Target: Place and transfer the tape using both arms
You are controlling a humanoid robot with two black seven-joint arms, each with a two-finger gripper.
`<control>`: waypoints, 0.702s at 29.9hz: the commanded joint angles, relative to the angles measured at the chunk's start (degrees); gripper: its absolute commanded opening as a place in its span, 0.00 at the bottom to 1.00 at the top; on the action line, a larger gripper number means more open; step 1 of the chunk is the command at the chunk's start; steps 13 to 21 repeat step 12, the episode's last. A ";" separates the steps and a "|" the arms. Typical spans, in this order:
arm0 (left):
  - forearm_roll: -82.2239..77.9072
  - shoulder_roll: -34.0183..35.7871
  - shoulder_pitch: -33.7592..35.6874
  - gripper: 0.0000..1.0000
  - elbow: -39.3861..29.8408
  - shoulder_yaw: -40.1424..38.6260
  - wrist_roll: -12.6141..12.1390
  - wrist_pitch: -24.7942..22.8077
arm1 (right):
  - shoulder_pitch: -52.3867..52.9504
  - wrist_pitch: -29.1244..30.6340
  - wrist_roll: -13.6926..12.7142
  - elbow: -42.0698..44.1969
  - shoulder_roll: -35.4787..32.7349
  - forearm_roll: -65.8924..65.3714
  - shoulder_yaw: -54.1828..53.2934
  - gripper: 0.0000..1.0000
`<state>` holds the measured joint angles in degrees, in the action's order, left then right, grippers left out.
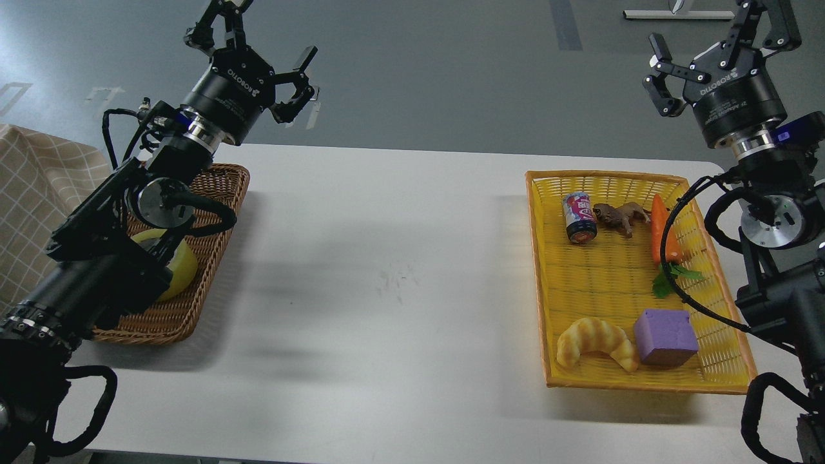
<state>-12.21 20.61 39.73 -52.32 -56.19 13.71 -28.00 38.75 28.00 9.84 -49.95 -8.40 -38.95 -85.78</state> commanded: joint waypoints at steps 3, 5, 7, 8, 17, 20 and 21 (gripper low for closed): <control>0.00 -0.13 -1.06 0.98 0.02 0.02 0.17 0.00 | -0.52 0.00 0.09 0.29 2.94 0.01 -0.09 1.00; 0.00 -0.83 -1.15 0.98 0.11 -0.06 0.26 0.00 | -0.69 0.00 0.00 0.29 3.12 0.01 0.00 1.00; 0.00 -1.45 -1.15 0.98 0.11 -0.15 0.17 0.00 | -0.69 0.00 0.09 0.29 3.30 0.01 0.00 1.00; 0.08 -1.63 -1.15 0.98 0.20 -0.15 0.09 0.00 | -0.78 0.00 0.09 0.29 3.47 0.01 0.00 1.00; 0.08 -1.71 -1.59 0.98 0.20 -0.06 0.09 0.00 | -1.22 0.00 0.35 0.03 3.65 0.01 0.00 1.00; 0.08 -1.71 -1.59 0.98 0.20 -0.06 0.09 0.00 | -1.22 0.00 0.35 0.03 3.65 0.01 0.00 1.00; 0.08 -1.71 -1.59 0.98 0.20 -0.06 0.09 0.00 | -1.22 0.00 0.35 0.03 3.65 0.01 0.00 1.00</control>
